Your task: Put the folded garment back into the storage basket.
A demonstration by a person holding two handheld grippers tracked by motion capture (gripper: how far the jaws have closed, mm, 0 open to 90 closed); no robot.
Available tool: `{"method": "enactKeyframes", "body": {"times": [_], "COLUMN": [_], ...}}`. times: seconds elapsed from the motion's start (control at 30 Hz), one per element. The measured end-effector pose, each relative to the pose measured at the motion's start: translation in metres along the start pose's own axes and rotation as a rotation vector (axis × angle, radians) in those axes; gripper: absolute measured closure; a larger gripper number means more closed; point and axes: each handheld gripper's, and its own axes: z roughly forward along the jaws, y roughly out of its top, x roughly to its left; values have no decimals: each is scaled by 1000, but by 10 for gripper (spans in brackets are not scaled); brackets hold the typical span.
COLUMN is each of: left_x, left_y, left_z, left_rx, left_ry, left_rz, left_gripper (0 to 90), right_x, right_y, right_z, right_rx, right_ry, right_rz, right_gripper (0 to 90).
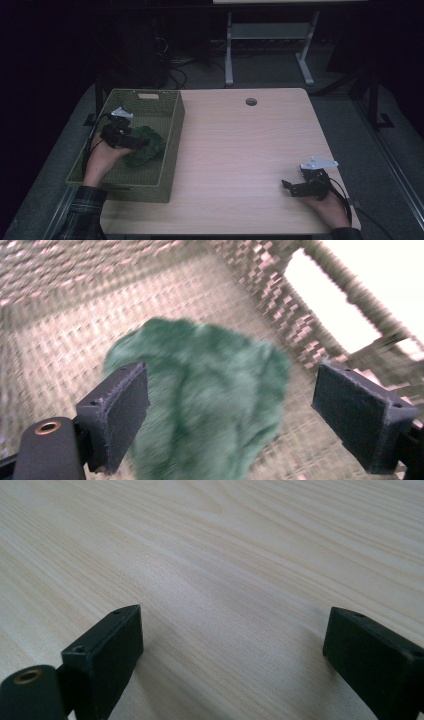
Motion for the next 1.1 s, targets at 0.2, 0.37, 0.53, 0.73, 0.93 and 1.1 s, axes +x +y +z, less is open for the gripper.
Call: {"method": "enactKeyframes", "body": {"times": [0.2,0.37,0.53,0.73,0.93,1.1], "left_x": [-16,-33,-54,-80,-107,-130], "left_y": [13,24,35,46,53,57], "left_z": [-1,-1,2,8,17,27], "left_rx": [-40,-73,-99,-117,-127,-130], "left_ry": [-40,-69,-94,-130,-171,-201], "left_rz": [17,35,68,106,129,148], "left_gripper": [141,142,142,142,142,142], "right_x": [0,0,0,0,0,0], "right_y": [0,0,0,0,0,0], "right_z": [0,0,0,0,0,0], "right_rx": [0,0,0,0,0,0], "right_ry": [0,0,0,0,0,0], "right_rz": [1,0,0,0,1,1], "right_gripper": [87,87,87,87,86,87]}}
